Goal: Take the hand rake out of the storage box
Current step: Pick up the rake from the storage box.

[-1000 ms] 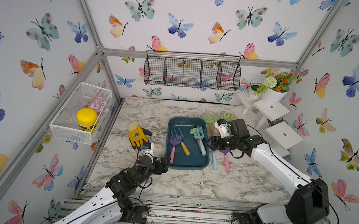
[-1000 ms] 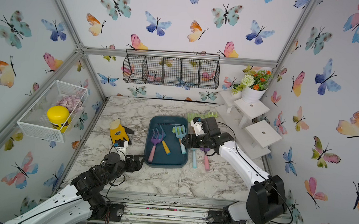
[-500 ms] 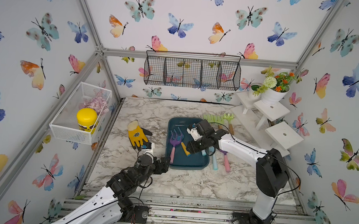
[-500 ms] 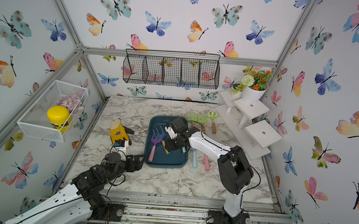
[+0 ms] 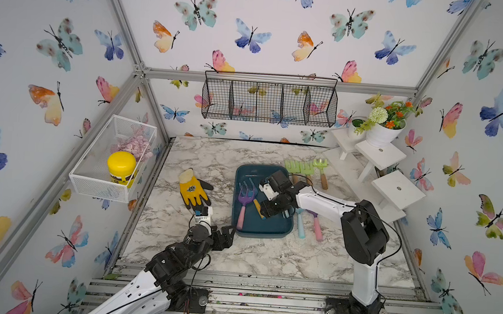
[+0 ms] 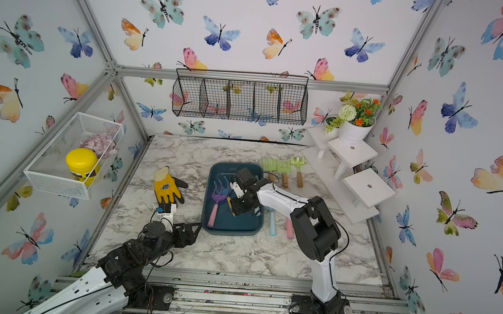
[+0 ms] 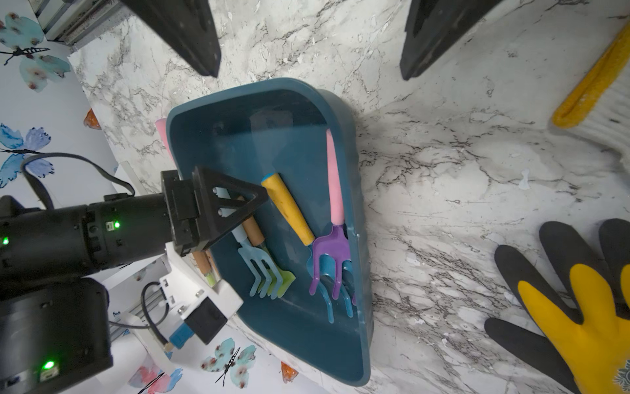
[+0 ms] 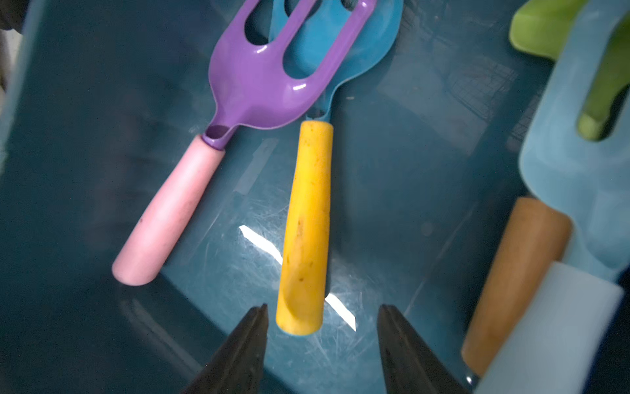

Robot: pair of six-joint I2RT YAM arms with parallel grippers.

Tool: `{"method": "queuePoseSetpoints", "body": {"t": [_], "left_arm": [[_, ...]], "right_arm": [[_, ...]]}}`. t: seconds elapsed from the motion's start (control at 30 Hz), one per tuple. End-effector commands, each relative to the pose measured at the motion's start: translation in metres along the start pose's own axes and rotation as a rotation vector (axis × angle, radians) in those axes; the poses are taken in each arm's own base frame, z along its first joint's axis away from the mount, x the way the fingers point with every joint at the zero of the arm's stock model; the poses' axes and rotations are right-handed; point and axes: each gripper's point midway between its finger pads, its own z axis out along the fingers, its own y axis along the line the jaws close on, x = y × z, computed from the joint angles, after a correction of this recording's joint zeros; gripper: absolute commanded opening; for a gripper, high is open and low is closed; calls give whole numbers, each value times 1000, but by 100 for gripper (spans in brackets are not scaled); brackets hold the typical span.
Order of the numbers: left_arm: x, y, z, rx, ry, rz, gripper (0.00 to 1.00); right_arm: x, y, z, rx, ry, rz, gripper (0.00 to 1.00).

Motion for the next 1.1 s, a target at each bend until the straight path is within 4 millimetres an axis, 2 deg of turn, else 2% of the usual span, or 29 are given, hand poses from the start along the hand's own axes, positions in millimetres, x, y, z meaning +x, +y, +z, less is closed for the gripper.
{"method": "queuePoseSetpoints", "body": {"t": [0.0, 0.27, 0.67, 0.9, 1.07], "left_arm": [[-1, -4, 0, 21, 0, -3, 88], [1, -12, 5, 39, 44, 15, 88], [-2, -14, 0, 45, 32, 13, 88], [-9, -13, -2, 40, 0, 15, 88], [-8, -14, -1, 36, 13, 18, 88]], "right_arm": [[-6, 7, 8, 2, 1, -30, 58], [-11, 11, 25, 15, 24, -36, 55], [-13, -4, 46, 105, 86, -55, 43], [-3, -13, 46, 147, 109, -50, 31], [3, -22, 34, 201, 100, -47, 20]]}}
